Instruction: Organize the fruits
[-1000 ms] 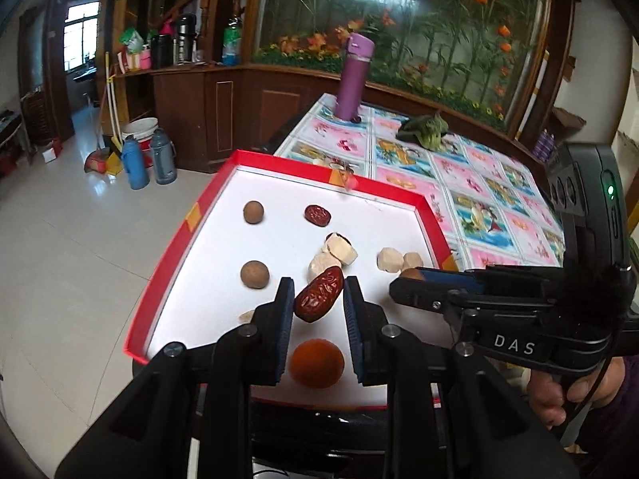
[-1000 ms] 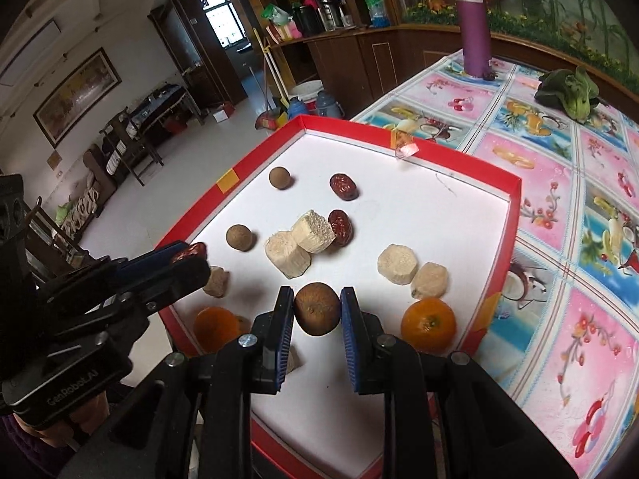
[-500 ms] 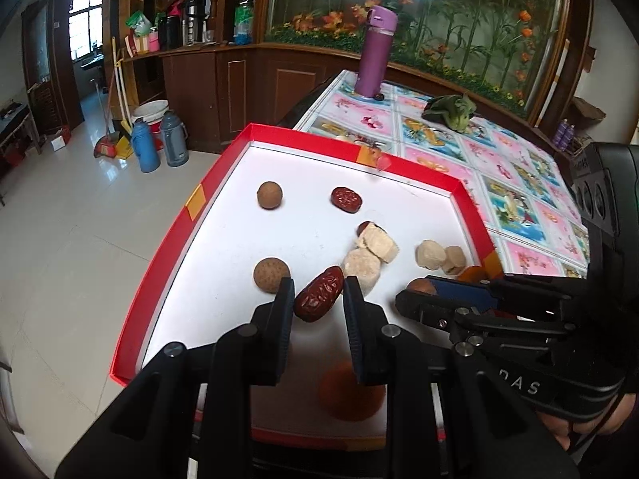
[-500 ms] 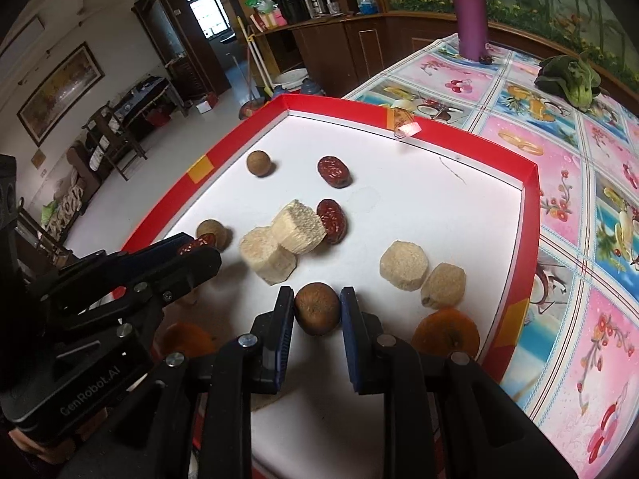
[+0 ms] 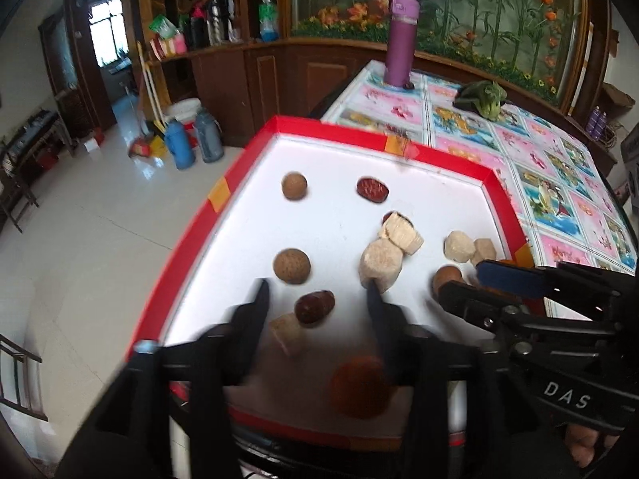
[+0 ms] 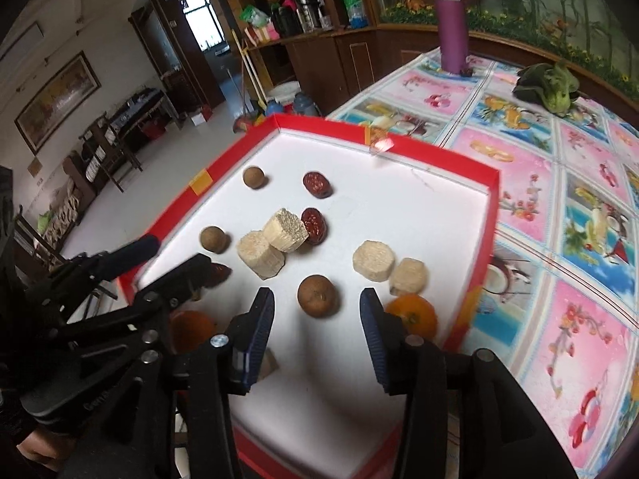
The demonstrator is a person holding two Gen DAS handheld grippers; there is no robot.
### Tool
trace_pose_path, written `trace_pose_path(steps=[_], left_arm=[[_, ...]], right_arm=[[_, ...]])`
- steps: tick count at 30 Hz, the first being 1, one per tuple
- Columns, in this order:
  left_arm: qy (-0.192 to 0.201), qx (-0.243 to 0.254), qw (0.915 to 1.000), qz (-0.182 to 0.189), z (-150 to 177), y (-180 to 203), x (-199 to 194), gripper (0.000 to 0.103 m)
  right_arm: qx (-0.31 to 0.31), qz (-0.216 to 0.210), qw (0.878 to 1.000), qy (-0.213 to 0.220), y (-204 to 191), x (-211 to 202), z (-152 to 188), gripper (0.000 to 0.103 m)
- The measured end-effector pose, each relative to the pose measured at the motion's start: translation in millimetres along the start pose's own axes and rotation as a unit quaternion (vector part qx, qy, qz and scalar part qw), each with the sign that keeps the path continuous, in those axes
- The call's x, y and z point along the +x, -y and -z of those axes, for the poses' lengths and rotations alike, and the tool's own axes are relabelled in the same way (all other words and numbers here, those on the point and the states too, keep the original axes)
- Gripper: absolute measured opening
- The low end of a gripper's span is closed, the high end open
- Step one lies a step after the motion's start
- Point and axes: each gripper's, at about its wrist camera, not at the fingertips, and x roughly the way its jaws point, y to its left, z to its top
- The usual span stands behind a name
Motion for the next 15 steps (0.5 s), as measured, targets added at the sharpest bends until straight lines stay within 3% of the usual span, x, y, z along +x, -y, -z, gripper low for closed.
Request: trace_pose_path(steps=[4, 15], left_arm=[[0.036, 0.002, 0.9992, -0.018, -1.4, 6.2, -29.5, 0.073], [0.133, 0.008, 0.9896, -0.054, 16.1, 33.4, -130.8, 0.094]], right_arm=[[-0.003, 0.004, 1.000, 0.025, -0.4, -25.9, 5.2, 0.045], [-0.014, 0.006, 0.992, 0.124, -13.2, -124.2, 42.1, 0.052]])
